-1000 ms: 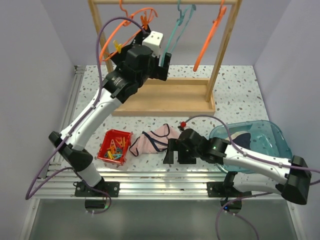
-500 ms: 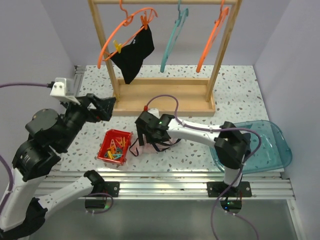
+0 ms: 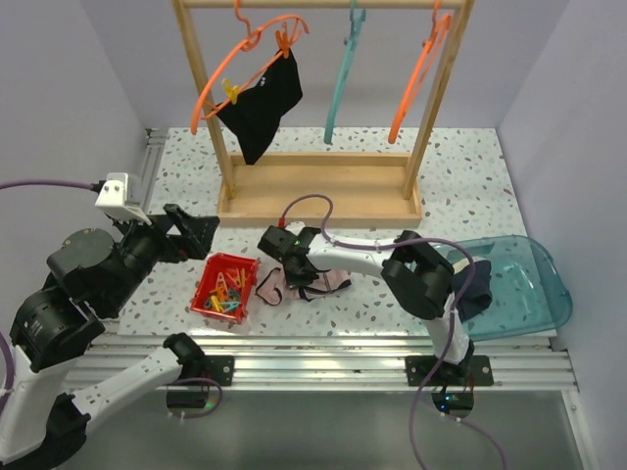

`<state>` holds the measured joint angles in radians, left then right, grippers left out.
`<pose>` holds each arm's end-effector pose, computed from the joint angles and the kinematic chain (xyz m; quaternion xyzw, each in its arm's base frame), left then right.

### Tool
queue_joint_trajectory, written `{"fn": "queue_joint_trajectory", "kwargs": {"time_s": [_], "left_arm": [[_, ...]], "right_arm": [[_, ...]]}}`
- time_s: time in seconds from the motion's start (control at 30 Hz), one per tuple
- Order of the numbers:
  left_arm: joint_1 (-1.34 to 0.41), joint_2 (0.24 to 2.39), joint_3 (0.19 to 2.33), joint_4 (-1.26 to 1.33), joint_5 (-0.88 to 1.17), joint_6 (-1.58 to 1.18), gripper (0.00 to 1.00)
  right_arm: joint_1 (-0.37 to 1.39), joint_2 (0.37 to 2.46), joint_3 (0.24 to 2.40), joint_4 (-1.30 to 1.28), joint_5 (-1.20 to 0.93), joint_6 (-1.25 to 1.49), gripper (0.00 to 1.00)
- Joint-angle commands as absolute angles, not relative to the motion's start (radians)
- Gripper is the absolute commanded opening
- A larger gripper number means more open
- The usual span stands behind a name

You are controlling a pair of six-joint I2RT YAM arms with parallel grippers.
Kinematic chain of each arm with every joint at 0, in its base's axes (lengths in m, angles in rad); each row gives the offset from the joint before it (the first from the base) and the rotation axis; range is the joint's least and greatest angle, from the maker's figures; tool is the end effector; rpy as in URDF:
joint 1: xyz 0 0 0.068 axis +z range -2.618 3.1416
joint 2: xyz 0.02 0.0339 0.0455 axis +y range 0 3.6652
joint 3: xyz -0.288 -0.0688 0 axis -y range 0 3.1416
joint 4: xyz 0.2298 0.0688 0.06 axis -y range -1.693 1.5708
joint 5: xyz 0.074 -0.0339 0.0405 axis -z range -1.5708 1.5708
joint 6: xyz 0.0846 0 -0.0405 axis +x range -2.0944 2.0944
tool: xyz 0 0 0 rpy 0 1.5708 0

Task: Remove the underwear clipped to the hanger

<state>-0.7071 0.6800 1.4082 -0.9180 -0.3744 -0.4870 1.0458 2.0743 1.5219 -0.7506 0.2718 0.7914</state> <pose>0.0791 -0.0269 0.4635 -0.0346 0.7659 -0.2332 0.5982 0.2338 0.3583 0.1463 -0.1066 0.9763 0.0236 0.1870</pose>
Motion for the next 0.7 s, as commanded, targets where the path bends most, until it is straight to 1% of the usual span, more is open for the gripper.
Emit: {"fn": "queue_joint_trajectory", "kwargs": {"time_s": [0.0, 0.1, 0.23, 0.27, 0.3, 0.33, 0.37, 0.43, 0.5, 0.67], "left_arm": [[-0.706, 0.687, 1.421, -0.930, -0.371, -0.468, 1.00], [-0.704, 0.699, 1.411, -0.899, -0.361, -0.451, 1.00], [-0.704, 0.722, 1.414, -0.848, -0.305, -0.434, 1.00], [-0.704, 0.733, 1.413, -0.824, -0.296, -0.430, 1.00], [-0.704, 0.738, 1.404, -0.809, -0.288, -0.430, 1.00], [-0.704, 0.741, 1.396, -0.796, -0.276, -0.426, 1.00], [-0.704, 0.749, 1.387, -0.767, -0.272, -0.425, 1.00], [-0.704, 0.767, 1.364, -0.726, -0.249, -0.422, 1.00], [-0.706, 0.781, 1.348, -0.703, -0.227, -0.419, 1.00], [-0.704, 0.837, 1.339, -0.654, -0.180, -0.417, 1.00]], "right_arm": [[1.037, 2.050, 1.467, -0.733, 0.267, 0.813, 0.00], [0.999, 1.979, 1.456, -0.747, 0.273, 0.811, 0.00], [0.945, 1.734, 1.407, -0.770, 0.379, 0.841, 0.00], [0.934, 1.621, 1.393, -0.772, 0.432, 0.844, 0.00], [0.921, 1.556, 1.379, -0.775, 0.457, 0.848, 0.00], [0.893, 1.505, 1.355, -0.778, 0.478, 0.847, 0.00], [0.872, 1.412, 1.342, -0.779, 0.498, 0.842, 0.00], [0.781, 1.347, 1.315, -0.802, 0.486, 0.816, 0.00], [0.697, 1.275, 1.313, -0.906, 0.514, 0.824, 0.00], [0.618, 1.123, 1.295, -1.145, 0.676, 0.943, 0.00]]}}
